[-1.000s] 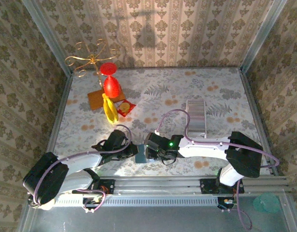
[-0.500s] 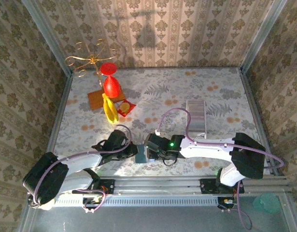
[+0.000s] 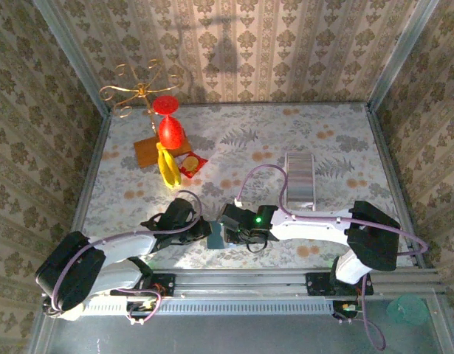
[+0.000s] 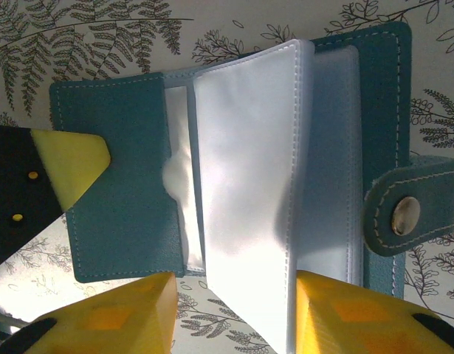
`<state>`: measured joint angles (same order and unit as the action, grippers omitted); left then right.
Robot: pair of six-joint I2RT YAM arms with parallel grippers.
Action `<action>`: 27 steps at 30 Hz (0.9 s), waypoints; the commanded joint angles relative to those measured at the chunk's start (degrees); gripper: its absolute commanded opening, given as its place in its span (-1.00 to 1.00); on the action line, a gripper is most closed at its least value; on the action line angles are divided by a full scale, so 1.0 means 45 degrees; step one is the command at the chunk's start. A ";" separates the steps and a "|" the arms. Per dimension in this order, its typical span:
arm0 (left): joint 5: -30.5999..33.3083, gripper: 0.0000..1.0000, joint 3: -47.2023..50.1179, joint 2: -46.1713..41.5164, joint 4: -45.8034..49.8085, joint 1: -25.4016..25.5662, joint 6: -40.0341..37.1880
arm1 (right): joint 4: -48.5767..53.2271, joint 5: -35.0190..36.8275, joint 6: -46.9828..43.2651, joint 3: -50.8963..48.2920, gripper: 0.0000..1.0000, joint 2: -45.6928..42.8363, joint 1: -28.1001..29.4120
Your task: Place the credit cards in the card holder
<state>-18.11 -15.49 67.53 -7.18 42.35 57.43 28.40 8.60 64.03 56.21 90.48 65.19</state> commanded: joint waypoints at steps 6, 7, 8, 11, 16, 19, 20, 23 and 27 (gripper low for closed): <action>0.0098 -0.84 -0.0074 0.0403 0.0664 0.0129 -0.0067 | 0.1262 0.0963 0.0213 -0.0044 -0.05 -0.0545 0.0104; 0.0098 -0.84 -0.0074 0.0389 0.0673 0.0145 -0.0067 | 0.1184 0.0910 0.0168 -0.0047 -0.08 -0.0574 0.0123; 0.0098 -0.84 -0.0074 0.0385 0.0660 0.0150 -0.0067 | 0.1099 0.0899 0.0109 -0.0048 -0.12 -0.0572 0.0121; 0.0124 -0.84 -0.0074 0.0331 0.0700 0.0173 -0.0065 | 0.0794 0.0800 0.0011 0.0014 -0.15 -0.0415 0.0123; 0.0167 -0.84 -0.0074 0.0229 0.0775 0.0193 -0.0076 | 0.0987 0.0567 0.0087 0.0271 -0.13 0.0441 0.0104; 0.0157 -0.84 -0.0074 0.0189 0.0828 0.0199 -0.0103 | 0.0850 0.0478 0.0153 0.0181 -0.09 0.0812 0.0038; 0.0157 -0.84 -0.0074 0.0189 0.0843 0.0216 -0.0106 | 0.0801 0.0402 0.0138 0.0149 -0.09 0.0931 0.0007; 0.0140 -0.84 -0.0073 0.0160 0.0848 0.0218 -0.0120 | 0.0953 0.0448 0.0156 0.0182 -0.09 0.1246 -0.0036; 0.0128 -0.84 -0.0052 0.0150 0.0863 0.0266 -0.0125 | 0.0417 0.0154 0.0127 -0.0018 -0.07 0.1507 -0.0128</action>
<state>-18.09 -15.73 67.90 -7.33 42.78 57.41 31.33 9.89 64.47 56.31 96.01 64.99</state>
